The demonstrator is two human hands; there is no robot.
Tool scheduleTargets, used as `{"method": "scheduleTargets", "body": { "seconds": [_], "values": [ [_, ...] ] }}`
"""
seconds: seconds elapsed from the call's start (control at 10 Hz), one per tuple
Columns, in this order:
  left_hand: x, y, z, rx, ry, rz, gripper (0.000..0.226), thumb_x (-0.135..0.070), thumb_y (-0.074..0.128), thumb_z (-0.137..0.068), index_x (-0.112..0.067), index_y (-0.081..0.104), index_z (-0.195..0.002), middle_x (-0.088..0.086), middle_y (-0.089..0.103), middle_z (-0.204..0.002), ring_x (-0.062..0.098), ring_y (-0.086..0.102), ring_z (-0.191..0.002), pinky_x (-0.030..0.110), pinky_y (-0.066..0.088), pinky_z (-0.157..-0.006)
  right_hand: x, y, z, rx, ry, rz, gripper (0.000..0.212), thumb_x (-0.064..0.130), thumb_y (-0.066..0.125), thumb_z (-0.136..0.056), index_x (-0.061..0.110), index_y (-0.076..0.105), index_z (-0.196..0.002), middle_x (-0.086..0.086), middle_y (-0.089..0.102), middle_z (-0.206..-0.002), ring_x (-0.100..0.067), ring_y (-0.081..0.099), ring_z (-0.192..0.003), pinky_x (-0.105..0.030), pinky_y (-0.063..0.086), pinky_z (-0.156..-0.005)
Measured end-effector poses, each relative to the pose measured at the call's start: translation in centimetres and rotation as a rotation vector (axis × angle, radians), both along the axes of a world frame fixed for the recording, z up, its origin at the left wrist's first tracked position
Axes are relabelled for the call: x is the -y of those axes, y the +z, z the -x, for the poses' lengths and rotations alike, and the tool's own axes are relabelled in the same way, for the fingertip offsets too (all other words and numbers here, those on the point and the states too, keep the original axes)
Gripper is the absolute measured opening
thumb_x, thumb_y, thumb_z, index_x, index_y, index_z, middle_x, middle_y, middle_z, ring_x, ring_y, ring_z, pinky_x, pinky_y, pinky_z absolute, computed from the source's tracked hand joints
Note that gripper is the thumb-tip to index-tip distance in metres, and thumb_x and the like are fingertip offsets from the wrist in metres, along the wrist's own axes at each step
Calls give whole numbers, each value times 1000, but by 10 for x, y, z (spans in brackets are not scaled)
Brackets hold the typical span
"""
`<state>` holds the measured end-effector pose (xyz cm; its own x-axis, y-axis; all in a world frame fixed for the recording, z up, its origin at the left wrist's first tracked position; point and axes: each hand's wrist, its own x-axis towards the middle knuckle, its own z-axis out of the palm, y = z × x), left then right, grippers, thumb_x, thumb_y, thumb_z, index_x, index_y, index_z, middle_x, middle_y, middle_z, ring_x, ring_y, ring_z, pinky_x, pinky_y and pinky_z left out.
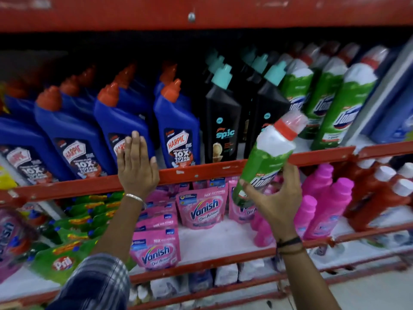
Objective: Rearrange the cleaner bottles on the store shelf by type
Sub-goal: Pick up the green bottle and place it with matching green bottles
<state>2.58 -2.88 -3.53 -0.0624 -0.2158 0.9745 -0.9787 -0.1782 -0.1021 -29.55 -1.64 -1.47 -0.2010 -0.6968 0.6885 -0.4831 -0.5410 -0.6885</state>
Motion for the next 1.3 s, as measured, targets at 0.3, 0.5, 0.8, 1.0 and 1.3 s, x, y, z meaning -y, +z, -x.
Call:
{"method": "scheduleTargets", "body": {
  "seconds": [0.3, 0.5, 0.8, 1.0, 1.3],
  "values": [
    [1, -1, 0, -7, 9, 0, 63, -24, 37, -96, -4, 14, -151, 4, 4, -161, 21, 7, -147, 39, 7, -120, 56, 79, 68, 185, -212, 147, 87, 47, 80, -60, 10, 45, -130, -11, 62, -120, -26, 62, -100, -36, 53, -82],
    [1, -1, 1, -19, 8, 2, 64, -24, 36, -96, -5, 13, -152, 3, 4, -161, 21, 7, -147, 38, 6, -120, 95, 89, 81, 165, -179, 102, 86, 42, 80, -62, 7, 44, -132, -12, 58, -127, -13, 54, -109, -24, 43, -91],
    [2, -3, 0, -10, 17, 11, 62, -24, 35, -96, -4, 15, -151, 4, 5, -160, 21, 8, -147, 39, 7, -120, 121, 79, 77, 96, -122, 38, 79, 29, 86, -65, 8, 45, -128, -9, 62, -123, -16, 58, -108, -27, 47, -95],
    [4, -3, -1, 7, 23, 25, 61, -25, 34, -97, -1, 17, -150, 6, 7, -160, 22, 9, -147, 39, 7, -120, 138, 63, 81, 26, -133, -41, 84, 42, 83, -64, 15, 42, -131, -7, 60, -127, -23, 58, -114, -46, 49, -95],
    [4, -4, -2, 20, 30, 40, 59, -25, 31, -98, -2, 18, -150, 6, 8, -160, 22, 9, -147, 39, 6, -120, 140, 59, 81, -10, -169, -76, 91, 58, 73, -62, 17, 38, -135, -7, 59, -131, -25, 57, -117, -48, 50, -93]
  ]
}}
